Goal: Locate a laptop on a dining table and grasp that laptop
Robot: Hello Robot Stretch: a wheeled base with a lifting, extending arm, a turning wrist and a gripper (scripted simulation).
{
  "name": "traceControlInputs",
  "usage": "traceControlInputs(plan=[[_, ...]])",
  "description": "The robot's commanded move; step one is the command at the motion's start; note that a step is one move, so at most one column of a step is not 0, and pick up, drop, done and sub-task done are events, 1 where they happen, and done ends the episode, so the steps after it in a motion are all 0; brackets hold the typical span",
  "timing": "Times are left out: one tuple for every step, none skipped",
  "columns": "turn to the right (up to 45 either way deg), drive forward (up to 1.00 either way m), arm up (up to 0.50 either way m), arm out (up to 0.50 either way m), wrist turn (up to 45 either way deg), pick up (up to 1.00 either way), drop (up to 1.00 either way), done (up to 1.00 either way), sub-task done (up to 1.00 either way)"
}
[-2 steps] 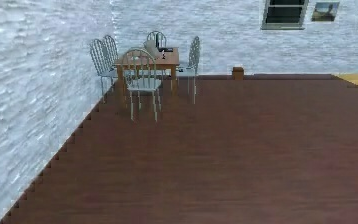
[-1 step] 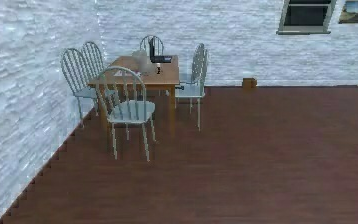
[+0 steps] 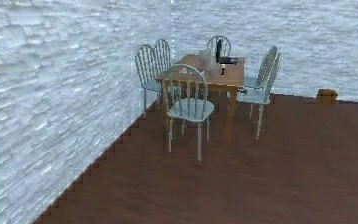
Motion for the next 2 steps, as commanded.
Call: traceControlInputs(plan=[[0.0,1.00,0.00,0.00,0.0,0.00,0.00,0.00,0.00],[-9.0,0.00,0.00,0.00,0.0,0.00,0.00,0.00,0.00]])
